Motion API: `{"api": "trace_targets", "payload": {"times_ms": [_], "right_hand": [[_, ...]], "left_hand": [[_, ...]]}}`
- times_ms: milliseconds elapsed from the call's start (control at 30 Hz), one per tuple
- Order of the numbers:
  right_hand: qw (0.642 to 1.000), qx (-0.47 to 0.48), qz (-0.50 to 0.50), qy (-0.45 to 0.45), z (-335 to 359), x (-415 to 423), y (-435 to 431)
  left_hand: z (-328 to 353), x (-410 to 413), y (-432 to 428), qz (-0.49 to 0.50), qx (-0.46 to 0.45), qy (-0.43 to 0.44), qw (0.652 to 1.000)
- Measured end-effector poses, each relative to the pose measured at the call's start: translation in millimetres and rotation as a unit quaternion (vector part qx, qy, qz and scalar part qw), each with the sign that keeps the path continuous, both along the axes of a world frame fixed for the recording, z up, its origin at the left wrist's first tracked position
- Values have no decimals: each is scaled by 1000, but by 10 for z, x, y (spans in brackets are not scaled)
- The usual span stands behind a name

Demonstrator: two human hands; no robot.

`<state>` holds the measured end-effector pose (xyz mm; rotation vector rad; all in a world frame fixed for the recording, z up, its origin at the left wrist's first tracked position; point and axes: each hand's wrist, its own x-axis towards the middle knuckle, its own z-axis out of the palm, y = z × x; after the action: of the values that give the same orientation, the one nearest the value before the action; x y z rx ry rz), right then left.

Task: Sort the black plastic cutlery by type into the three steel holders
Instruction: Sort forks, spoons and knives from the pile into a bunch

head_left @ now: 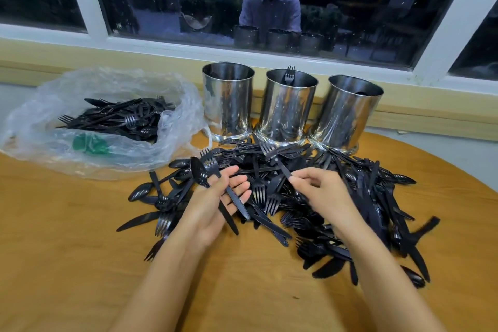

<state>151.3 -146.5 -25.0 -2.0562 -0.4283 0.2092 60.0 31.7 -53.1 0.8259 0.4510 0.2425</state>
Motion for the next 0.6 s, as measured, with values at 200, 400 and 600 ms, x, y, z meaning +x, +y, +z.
{"api": "trace_targets", "payload": {"times_ms": [200,400,600], "right_hand": [[988,107,64,86,-152,-379,268],[995,81,59,16,-259,-454,347],[994,34,8,-105,-138,-86,233]], "left_hand": [[9,-25,-122,-38,44,-6,998],[8,-35,-143,-10,68,-22,997],[41,-25,-21,63,17,-12,998]]}}
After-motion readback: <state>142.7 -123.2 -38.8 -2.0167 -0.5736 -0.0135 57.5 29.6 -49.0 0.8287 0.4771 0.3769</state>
